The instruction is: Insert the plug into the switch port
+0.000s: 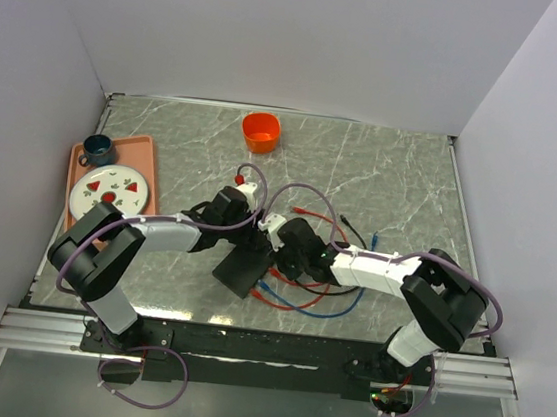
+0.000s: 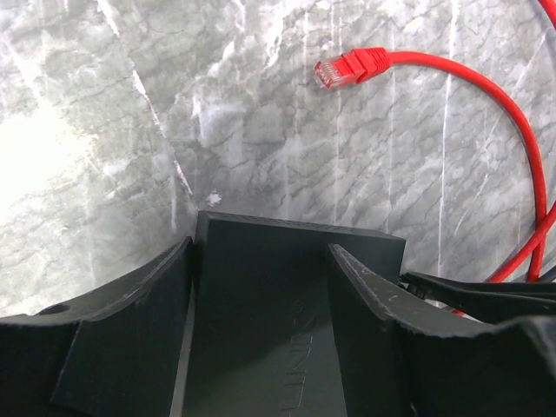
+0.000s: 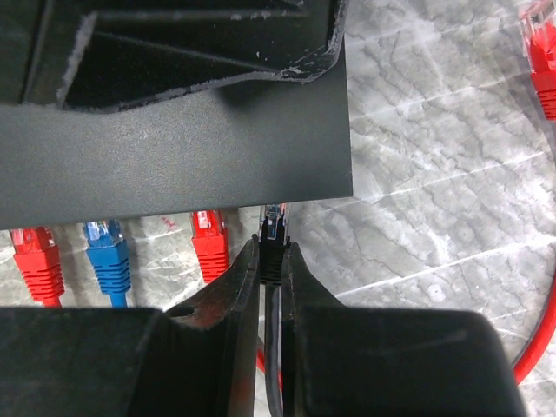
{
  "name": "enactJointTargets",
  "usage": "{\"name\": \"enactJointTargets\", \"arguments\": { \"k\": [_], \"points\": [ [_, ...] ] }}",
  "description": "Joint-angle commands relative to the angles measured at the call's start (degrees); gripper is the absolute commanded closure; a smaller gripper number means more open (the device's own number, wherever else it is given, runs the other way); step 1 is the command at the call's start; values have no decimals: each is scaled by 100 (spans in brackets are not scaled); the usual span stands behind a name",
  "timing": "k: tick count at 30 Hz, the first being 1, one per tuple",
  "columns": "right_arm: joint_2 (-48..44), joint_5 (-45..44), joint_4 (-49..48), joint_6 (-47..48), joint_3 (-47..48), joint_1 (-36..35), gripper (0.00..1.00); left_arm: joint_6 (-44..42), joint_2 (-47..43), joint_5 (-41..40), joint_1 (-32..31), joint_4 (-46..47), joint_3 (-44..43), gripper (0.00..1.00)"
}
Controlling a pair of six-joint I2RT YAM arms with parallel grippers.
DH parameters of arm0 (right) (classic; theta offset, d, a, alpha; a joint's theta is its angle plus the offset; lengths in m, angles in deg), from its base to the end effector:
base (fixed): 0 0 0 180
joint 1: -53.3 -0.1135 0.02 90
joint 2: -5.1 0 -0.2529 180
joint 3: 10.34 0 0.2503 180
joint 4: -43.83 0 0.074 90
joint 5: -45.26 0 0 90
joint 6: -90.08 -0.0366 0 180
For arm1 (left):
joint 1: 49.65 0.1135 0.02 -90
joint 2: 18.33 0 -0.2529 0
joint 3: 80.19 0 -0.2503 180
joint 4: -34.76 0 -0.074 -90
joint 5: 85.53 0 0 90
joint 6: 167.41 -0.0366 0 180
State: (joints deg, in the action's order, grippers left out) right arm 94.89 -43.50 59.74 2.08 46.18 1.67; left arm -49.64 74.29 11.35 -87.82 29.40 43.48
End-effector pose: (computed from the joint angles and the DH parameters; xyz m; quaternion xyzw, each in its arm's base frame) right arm 0.1860 0.2362 0.1454 -0.4261 0.8347 0.1556 0.3123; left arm 0.2455 -0.1986 0.1447 0.1070 0.9047 -0.2684 0.3132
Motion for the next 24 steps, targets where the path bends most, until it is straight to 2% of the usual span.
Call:
{"name": "enactJointTargets", "arguments": {
  "k": [1,10,15,24],
  "points": [
    [81,544,-1374,-7,832,-31,100,212,-156,1949,-683,406,71,36],
    [108,509,-767,-191,1272,75,100,80,-587,1958,-797,458,36,37],
    [20,334,-925,-367,1202,127,100,167,-526,2011,-946,432,44,39],
    [-6,35,-1452,-569,903,180,100,703,-227,2151,-1219,950,361,44]
  ]
}}
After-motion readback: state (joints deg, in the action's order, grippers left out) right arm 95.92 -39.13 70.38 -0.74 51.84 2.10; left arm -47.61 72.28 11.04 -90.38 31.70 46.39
